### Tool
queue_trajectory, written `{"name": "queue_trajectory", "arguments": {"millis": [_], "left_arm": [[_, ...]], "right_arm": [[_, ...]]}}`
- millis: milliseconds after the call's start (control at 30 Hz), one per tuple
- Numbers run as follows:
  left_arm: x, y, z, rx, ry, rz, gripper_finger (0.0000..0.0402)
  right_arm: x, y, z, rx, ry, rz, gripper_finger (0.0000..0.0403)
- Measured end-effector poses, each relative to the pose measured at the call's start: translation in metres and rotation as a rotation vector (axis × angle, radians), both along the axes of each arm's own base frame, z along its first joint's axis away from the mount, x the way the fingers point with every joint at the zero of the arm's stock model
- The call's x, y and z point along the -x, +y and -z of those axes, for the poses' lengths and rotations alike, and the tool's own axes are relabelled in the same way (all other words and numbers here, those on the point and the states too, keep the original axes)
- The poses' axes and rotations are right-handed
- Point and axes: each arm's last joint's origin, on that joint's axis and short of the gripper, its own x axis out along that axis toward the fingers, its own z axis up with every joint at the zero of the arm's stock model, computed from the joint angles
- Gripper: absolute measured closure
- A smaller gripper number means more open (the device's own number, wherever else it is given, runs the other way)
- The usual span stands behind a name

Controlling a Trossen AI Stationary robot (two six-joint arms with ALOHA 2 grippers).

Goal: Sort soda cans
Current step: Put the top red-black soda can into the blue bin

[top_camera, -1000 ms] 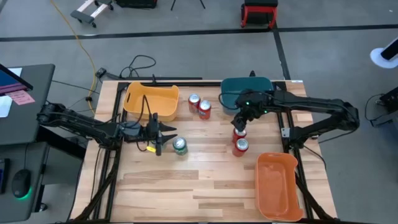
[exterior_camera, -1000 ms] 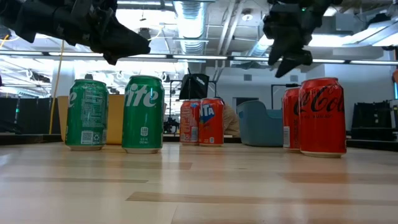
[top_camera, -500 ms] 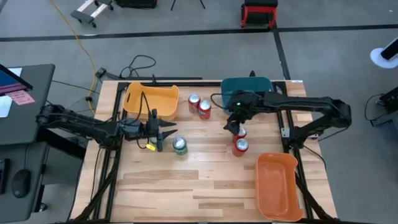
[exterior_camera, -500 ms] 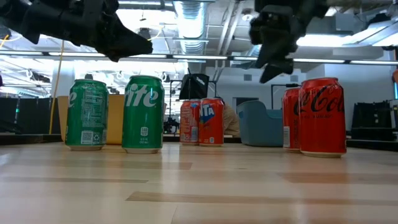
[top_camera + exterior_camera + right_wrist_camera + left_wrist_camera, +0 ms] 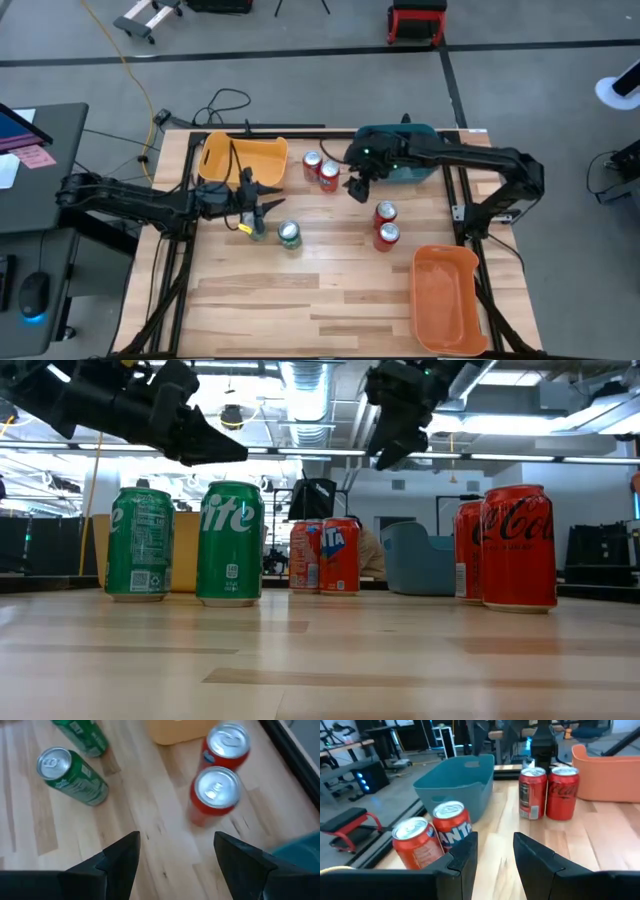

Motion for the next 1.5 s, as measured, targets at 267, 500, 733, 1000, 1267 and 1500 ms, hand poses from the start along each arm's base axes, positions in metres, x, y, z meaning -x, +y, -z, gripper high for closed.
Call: {"name": "queue_trajectory", "arguments": {"millis": [267, 500, 733, 1000, 1267, 1500], "left_arm": [[0.0, -0.001, 0.004, 0.042, 0.025, 0.026, 0.0281], [-0.001, -0.001, 0.006, 0.058, 0.044, 0.042, 0.0281], [-0.001, -0.001, 0.007, 0.0, 0.063, 0.052, 0.0281], [-0.001, -0.001, 0.006, -0.038, 0.067, 0.058, 0.0281], [-0.001, 0.001, 0.005, -0.037, 0.062, 0.038, 0.0281], [0.0, 0.003, 0.007, 0.01, 0.065, 0.018, 0.0281]], "right_arm": [[0.025, 0.014, -0.007, -0.033, 0.107, 0.22, 0.0125], [0.04, 0.031, 0.004, -0.172, 0.29, 0.448, 0.0125], [0.035, 0.05, 0.006, -0.145, 0.284, 0.442, 0.0125], [0.031, 0.062, 0.01, -0.133, 0.313, 0.392, 0.0125], [0.025, 0.061, 0.008, -0.04, 0.281, 0.198, 0.0125], [0.013, 0.057, 0.003, -0.01, 0.154, 0.14, 0.0125]]}}
